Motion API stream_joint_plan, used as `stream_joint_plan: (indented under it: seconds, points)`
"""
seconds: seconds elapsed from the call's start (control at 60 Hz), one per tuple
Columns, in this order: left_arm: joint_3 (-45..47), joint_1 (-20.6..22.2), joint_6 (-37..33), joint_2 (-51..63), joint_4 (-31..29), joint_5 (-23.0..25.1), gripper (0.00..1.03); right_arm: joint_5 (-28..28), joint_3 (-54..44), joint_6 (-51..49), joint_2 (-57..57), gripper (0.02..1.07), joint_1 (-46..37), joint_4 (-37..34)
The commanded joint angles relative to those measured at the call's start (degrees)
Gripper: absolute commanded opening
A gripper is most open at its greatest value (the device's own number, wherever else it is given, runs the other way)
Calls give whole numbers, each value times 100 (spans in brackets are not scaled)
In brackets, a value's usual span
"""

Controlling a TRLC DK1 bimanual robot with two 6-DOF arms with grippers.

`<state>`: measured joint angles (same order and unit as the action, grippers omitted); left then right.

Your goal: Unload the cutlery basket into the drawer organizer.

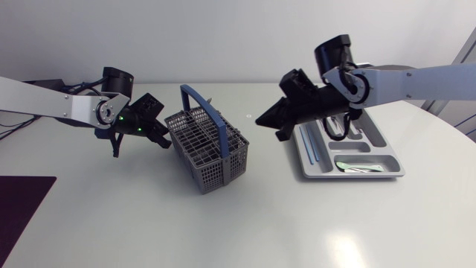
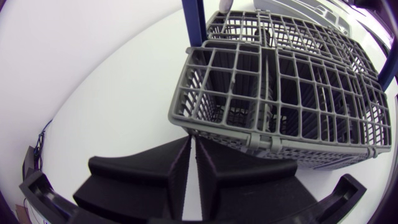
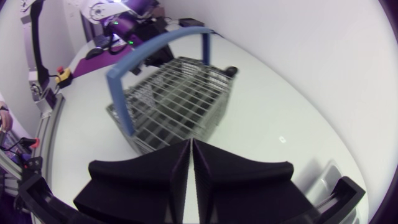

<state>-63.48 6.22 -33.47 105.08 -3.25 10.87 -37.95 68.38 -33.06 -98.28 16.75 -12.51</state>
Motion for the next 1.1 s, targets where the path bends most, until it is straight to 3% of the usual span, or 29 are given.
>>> stream_joint_plan:
  seconds: [0.0, 0.367, 0.817, 0.917, 1.083]
  points:
    - [-217, 2, -36, 153, 87, 73, 10, 192, -352, -25, -209, 13, -120, 276]
    - [-533, 64, -1, 373, 87, 117, 11, 456, -211, 265, -807, 13, 540, 627]
    - [-1623, 547, 60, 1120, -247, 591, 11, 377, -1257, 388, 107, 12, 1243, 583]
    - [-1861, 556, 34, 1243, -370, 600, 11, 368, -1362, 379, 283, 12, 1190, 618]
    - [-1790, 310, -195, 839, -906, 609, 11, 280, -993, 318, 63, 12, 399, 671]
